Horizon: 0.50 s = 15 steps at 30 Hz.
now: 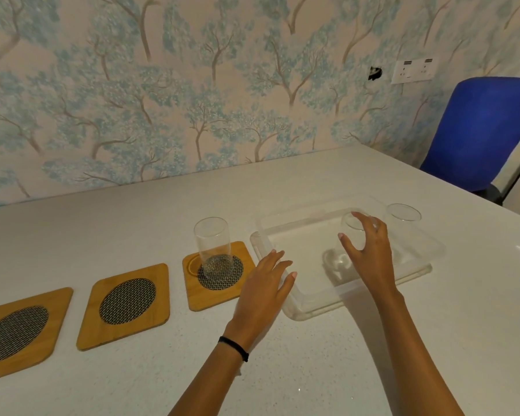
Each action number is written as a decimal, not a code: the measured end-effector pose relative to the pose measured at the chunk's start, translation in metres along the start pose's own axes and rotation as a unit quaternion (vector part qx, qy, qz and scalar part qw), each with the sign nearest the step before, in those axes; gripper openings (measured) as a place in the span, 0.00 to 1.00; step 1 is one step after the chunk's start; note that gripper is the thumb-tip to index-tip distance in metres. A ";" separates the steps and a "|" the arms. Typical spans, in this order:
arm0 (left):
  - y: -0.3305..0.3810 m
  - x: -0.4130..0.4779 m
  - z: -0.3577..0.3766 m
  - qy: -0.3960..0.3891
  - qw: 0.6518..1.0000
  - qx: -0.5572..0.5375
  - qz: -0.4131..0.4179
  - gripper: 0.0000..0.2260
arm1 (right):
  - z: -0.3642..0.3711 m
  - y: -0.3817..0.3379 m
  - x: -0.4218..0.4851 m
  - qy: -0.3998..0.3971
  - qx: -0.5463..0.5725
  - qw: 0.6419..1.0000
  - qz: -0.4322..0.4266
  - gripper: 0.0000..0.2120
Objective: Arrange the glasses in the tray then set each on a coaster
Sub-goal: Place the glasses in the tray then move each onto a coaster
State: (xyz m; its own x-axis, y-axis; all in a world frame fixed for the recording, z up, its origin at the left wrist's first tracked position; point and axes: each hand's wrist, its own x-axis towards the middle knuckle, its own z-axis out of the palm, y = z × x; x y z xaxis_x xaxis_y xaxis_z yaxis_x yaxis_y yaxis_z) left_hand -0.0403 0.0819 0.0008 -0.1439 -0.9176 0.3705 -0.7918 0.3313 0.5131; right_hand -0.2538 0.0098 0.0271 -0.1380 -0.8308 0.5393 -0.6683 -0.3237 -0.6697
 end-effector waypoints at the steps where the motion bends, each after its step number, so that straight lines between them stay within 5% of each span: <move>1: -0.001 0.000 0.001 0.004 1.000 -0.004 -0.001 0.17 | 0.000 0.001 0.000 0.001 0.000 1.000 0.000 0.24; 15: -0.002 -0.008 0.001 0.006 1.000 -0.027 -0.001 0.18 | 0.000 -0.003 -0.010 0.040 0.033 0.999 -0.012 0.24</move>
State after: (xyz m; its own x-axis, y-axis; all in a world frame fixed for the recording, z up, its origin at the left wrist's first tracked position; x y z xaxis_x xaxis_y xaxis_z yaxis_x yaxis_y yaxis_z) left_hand -0.0379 0.0885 -0.0043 -0.1348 -0.9162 0.3773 -0.7588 0.3403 0.5554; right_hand -0.2506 0.0192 0.0234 -0.1831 -0.7847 0.5923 -0.6224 -0.3738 -0.6877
